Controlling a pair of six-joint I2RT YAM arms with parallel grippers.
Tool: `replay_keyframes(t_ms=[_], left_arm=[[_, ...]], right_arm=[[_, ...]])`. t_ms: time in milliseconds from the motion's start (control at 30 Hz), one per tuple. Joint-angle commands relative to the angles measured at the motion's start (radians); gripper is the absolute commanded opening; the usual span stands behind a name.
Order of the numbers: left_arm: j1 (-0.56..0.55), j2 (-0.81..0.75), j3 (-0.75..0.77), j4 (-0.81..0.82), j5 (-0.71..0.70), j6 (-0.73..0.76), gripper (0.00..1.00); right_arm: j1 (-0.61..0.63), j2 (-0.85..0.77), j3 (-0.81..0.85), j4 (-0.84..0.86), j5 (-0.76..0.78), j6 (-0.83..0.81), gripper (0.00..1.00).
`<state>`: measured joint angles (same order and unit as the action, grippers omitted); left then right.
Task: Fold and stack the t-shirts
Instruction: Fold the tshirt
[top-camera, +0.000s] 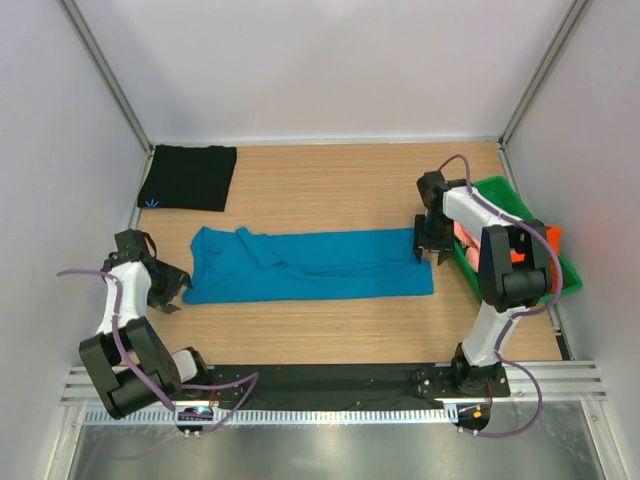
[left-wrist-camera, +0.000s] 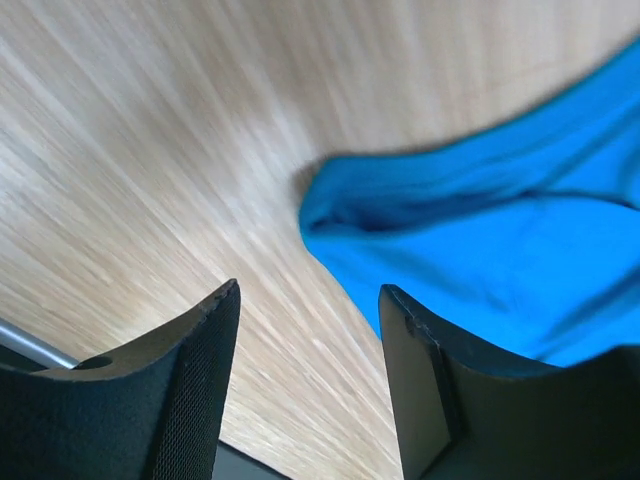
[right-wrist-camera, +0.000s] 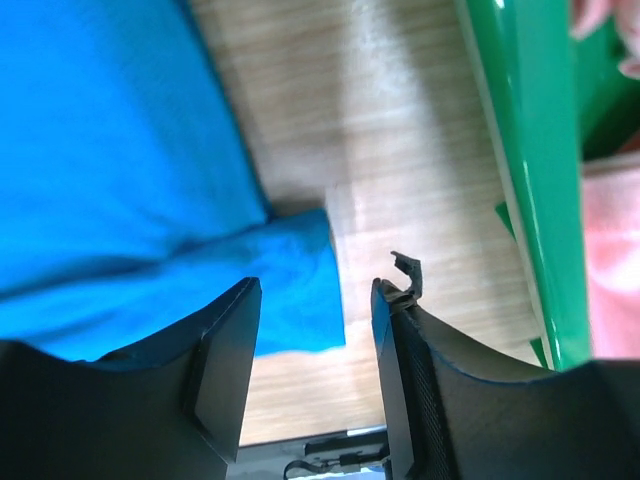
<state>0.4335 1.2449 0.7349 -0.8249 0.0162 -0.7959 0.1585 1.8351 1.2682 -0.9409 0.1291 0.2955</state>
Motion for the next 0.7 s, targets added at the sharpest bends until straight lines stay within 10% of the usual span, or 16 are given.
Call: replay_keyframes(t_ms=[0, 333, 667], left_arm=[[-0.025, -0.068, 0.063, -0.016, 0.071, 0.023, 0.59], [-0.340, 0.181, 0.217, 0.360, 0.395, -0.063, 0.56], [-0.375, 0.539, 0.449, 0.466, 0.401, -0.101, 0.53]], right_arm=[[0.025, -0.111, 0.053, -0.053, -0.037, 0.011, 0.56], [0.102, -0.154, 0.028, -0.050, -0.115, 0.001, 0.56], [0.102, -0.185, -0.004, -0.035, -0.154, -0.004, 0.56]])
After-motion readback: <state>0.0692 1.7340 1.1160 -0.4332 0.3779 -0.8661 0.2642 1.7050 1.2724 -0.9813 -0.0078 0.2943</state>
